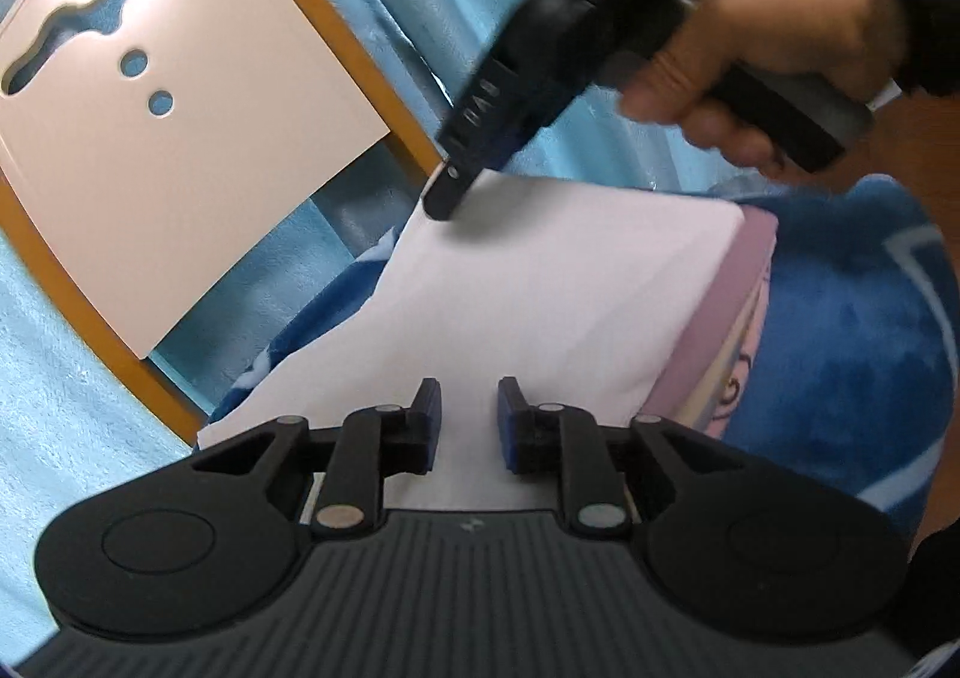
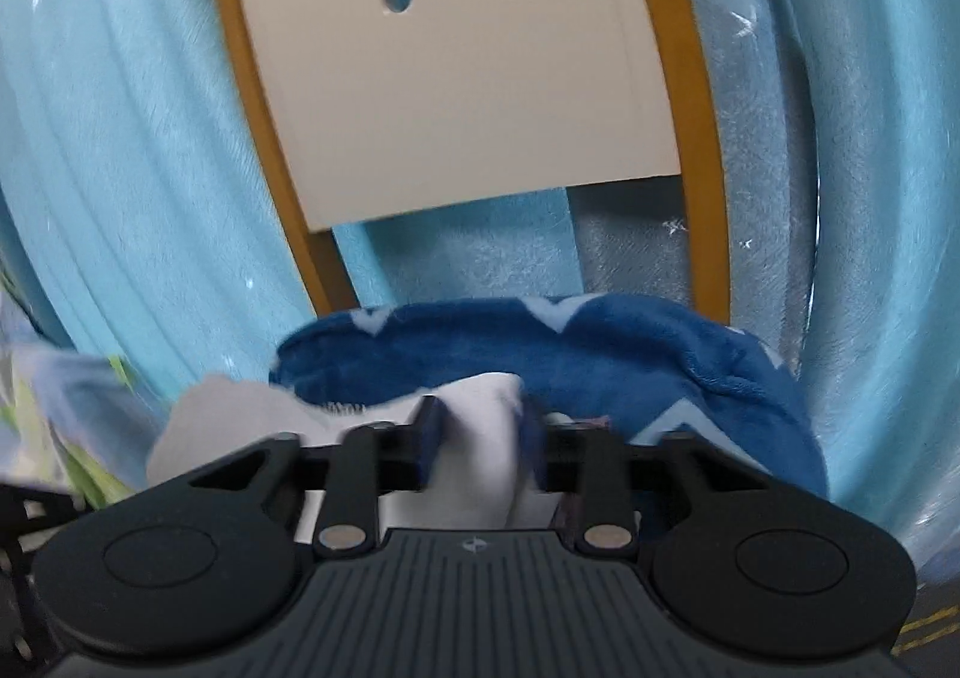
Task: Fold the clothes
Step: 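Press the undershirt flat on the stack with the right gripper beside the left gripper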
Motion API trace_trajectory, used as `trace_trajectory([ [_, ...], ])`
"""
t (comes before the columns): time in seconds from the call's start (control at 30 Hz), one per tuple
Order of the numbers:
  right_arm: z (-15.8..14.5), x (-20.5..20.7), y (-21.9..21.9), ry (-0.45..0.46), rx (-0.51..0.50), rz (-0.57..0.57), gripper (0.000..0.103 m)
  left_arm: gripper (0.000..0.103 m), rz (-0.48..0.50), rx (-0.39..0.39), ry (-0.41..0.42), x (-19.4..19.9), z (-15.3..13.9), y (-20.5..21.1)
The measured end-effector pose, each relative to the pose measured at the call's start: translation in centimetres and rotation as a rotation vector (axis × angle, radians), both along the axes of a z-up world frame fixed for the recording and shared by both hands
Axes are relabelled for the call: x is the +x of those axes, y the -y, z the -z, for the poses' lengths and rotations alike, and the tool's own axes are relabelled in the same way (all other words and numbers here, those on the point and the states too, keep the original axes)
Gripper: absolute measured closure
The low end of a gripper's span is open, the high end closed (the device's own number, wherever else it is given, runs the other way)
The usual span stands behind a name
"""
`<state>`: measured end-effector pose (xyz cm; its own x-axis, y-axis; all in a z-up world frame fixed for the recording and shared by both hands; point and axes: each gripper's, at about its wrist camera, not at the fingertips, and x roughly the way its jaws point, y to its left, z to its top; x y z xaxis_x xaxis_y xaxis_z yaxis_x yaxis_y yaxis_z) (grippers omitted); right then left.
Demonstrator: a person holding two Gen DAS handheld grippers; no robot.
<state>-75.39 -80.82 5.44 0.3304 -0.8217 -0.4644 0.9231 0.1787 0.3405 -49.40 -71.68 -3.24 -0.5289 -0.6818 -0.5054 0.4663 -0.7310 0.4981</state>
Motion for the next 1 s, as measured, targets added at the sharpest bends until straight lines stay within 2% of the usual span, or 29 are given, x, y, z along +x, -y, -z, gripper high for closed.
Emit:
trace_trajectory([
  [0.13, 0.1, -1.1, -1.3, 0.03, -0.046, 0.073, 0.097, 0.082, -0.005, -0.024, 0.001, 0.4, -0.5, -0.1],
  [0.2, 1.4, -1.2, -0.6, 0.007, 0.017, 0.067, 0.095, 0.082, -0.005, -0.001, 0.012, 0.3, -0.1, 0.4],
  [0.27, 2.0, -2.0, -0.4, 0.047, 0.037, 0.071, 0.092, 0.082, -0.01, 0.01, 0.004, 0.5, 0.0, 0.6],
  [0.3, 1.9, -2.4, -0.7, 0.074, 0.029, 0.087, 0.09, 0.082, -0.013, 0.014, -0.004, 0.6, -0.1, 0.6],
  [0.37, 1.3, -3.0, -1.6, 0.09, -0.003, 0.12, 0.077, 0.081, -0.023, 0.008, -0.028, 1.2, -0.6, 0.4],
  [0.53, 0.2, -3.9, -4.2, 0.101, -0.04, 0.141, 0.077, 0.081, -0.101, 0.024, -0.081, 2.4, -2.1, 3.0],
  [0.63, 0.3, -3.0, -5.3, 0.099, -0.035, 0.092, 0.077, 0.081, -0.152, 0.05, -0.116, 3.1, -2.5, 5.0],
  [0.73, 0.9, -1.3, -5.3, -0.001, 0.001, 0.019, 0.077, 0.081, -0.184, 0.091, -0.148, 3.4, -2.6, 7.0],
  [0.83, 1.3, -0.7, -5.7, -0.13, 0.01, 0.03, 0.077, 0.076, -0.212, 0.079, -0.139, 4.0, -2.8, 8.1],
  [0.93, 1.4, -1.8, -6.4, -0.14, 0.018, 0.087, 0.078, 0.072, -0.223, 0.086, -0.136, 4.8, -3.2, 8.7],
  [0.97, 1.1, -1.9, -6.8, -0.143, 0.007, 0.103, 0.082, 0.072, -0.229, 0.074, -0.135, 4.9, -3.3, 8.7],
  [1.0, 0.8, -2.0, -7.2, -0.145, -0.006, 0.117, 0.082, 0.072, -0.234, 0.061, -0.134, 5.1, -3.5, 8.6],
])
